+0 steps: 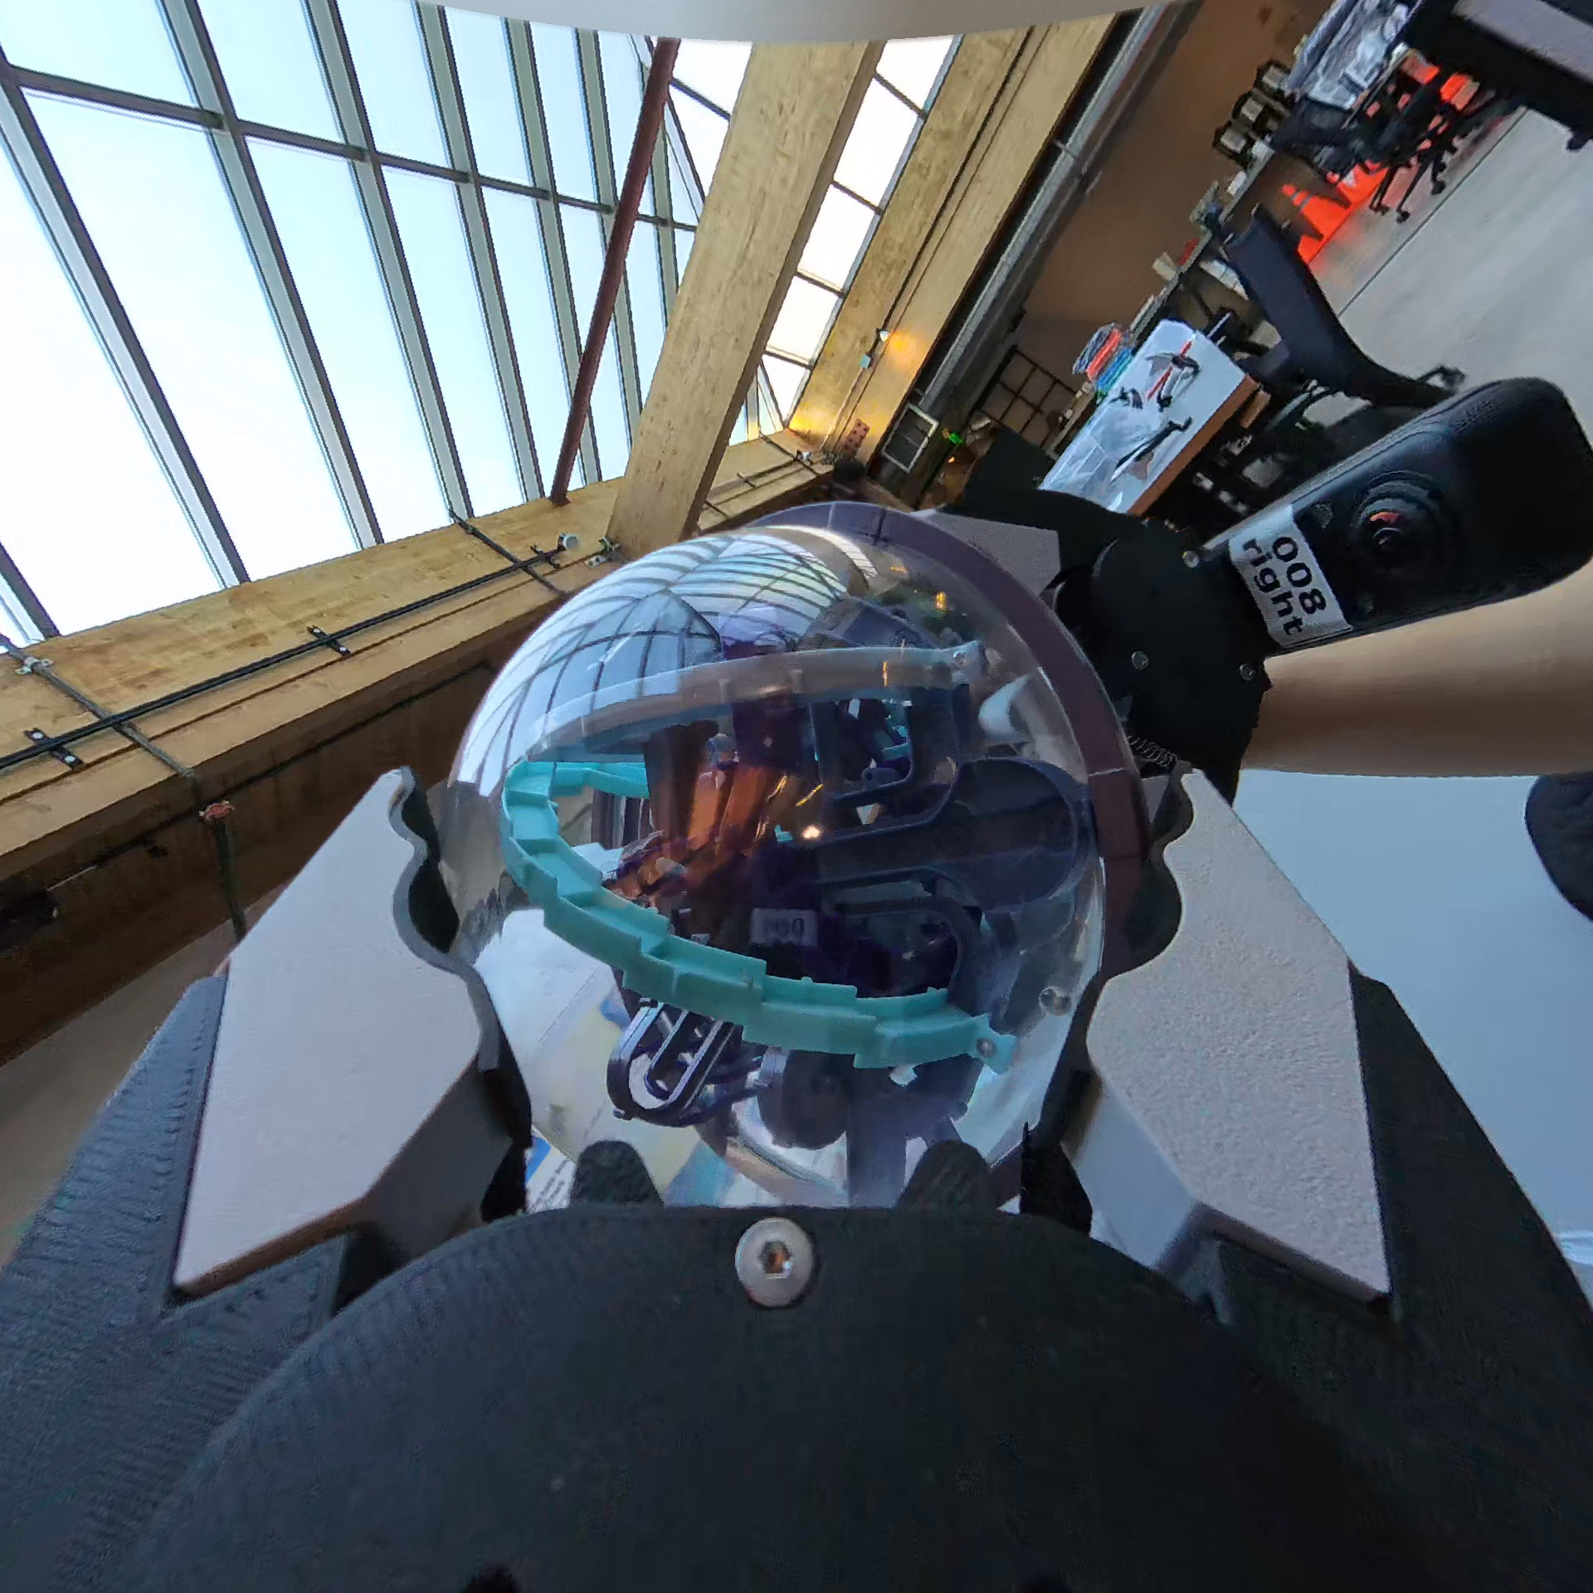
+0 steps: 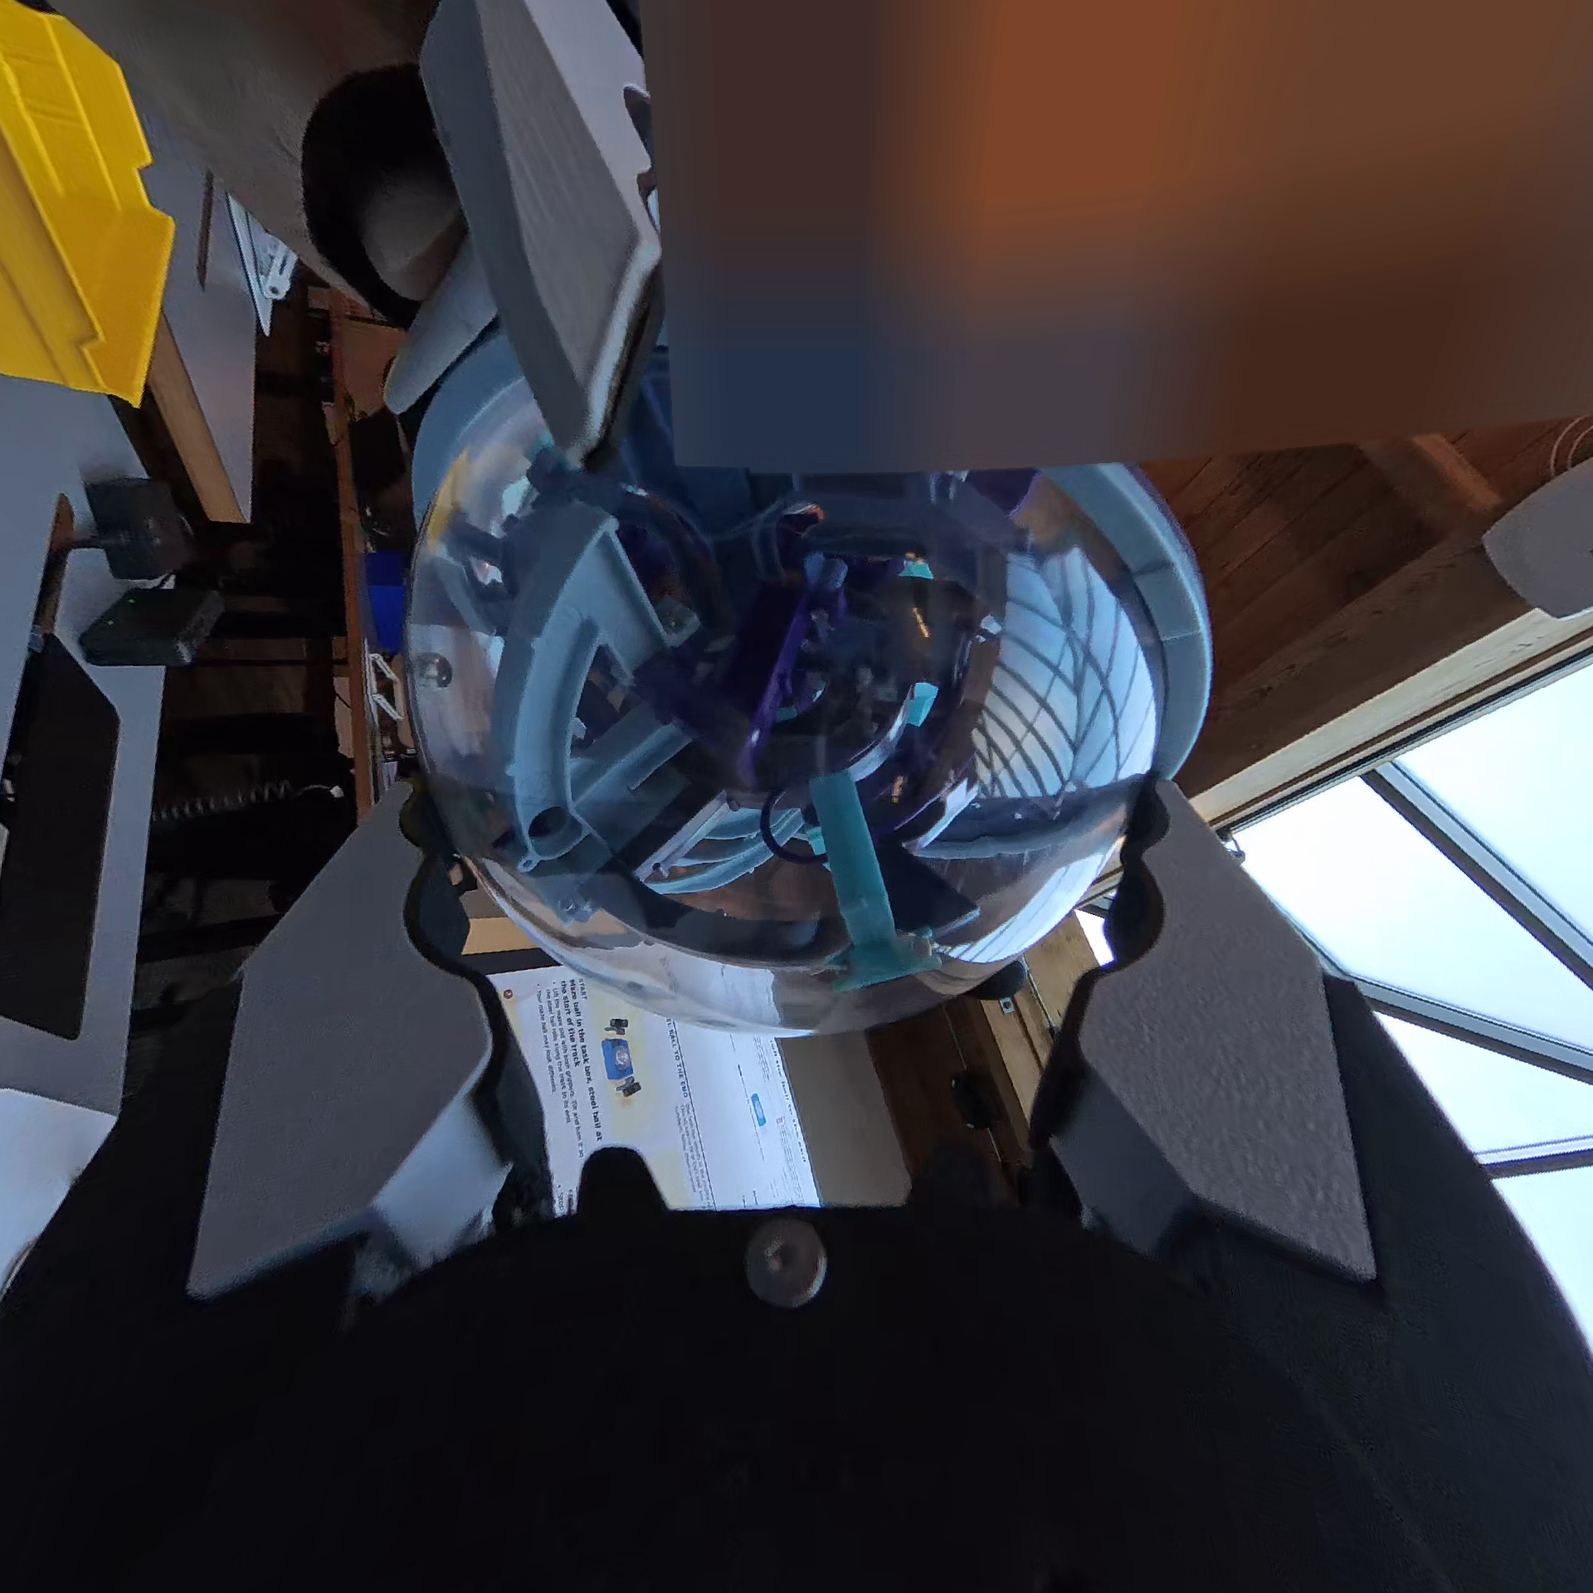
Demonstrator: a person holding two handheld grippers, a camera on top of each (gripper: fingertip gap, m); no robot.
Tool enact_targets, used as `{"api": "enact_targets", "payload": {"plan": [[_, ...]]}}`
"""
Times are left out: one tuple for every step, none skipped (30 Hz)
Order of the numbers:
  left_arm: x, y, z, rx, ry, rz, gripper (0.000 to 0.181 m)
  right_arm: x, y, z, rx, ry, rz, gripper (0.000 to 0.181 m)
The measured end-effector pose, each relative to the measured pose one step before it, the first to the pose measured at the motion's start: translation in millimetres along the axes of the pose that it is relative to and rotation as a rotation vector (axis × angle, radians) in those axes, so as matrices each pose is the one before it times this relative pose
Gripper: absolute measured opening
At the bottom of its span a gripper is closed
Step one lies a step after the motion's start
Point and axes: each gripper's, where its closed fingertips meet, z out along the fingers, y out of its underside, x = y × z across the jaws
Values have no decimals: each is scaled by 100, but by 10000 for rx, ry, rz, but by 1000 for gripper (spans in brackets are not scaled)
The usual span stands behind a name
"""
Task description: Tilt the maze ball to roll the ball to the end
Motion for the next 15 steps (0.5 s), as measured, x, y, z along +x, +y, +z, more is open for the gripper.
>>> {"api": "enact_targets", "payload": {"plan": [[69,68,0,-88,16,155,157,-50,50,11,9,144,-28,151],[88,-97,13,2,-13,159,157,8,-11,0,38,165,19,151],[81,-177,22,35,-25,107,157,15,-20,-8,78,147,116,151],[76,-188,59,22,-21,67,157,-12,-23,-13,66,138,157,152],[87,-165,60,-5,-12,37,156,-34,15,-20,24,163,78,152],[83,-150,44,-19,-2,8,155,-6,40,-27,0,217,-63,152],[78,-81,44,-43,20,8,155,-47,19,-35,13,215,-65,152],[92,43,40,-98,48,44,155,-77,56,-38,-11,179,-46,152],[113,142,36,-120,60,91,154,-121,57,-41,-17,141,5,152],[95,145,45,-100,53,59,154,-115,77,-36,-28,128,41,152],[40,180,83,-117,40,-58,154,-161,72,-42,-24,105,15,152],[-11,220,110,-142,26,-167,155,-169,22,-50,-24,116,-109,151],[-31,202,116,-130,13,-154,155,-149,-50,-42,-3,127,-157,151],[-2,161,62,-82,2,-45,156,-122,-67,-20,-1,132,-175,151],[13,98,24,-44,-12,53,156,-54,66,19,-98,121,-159,151]]}}
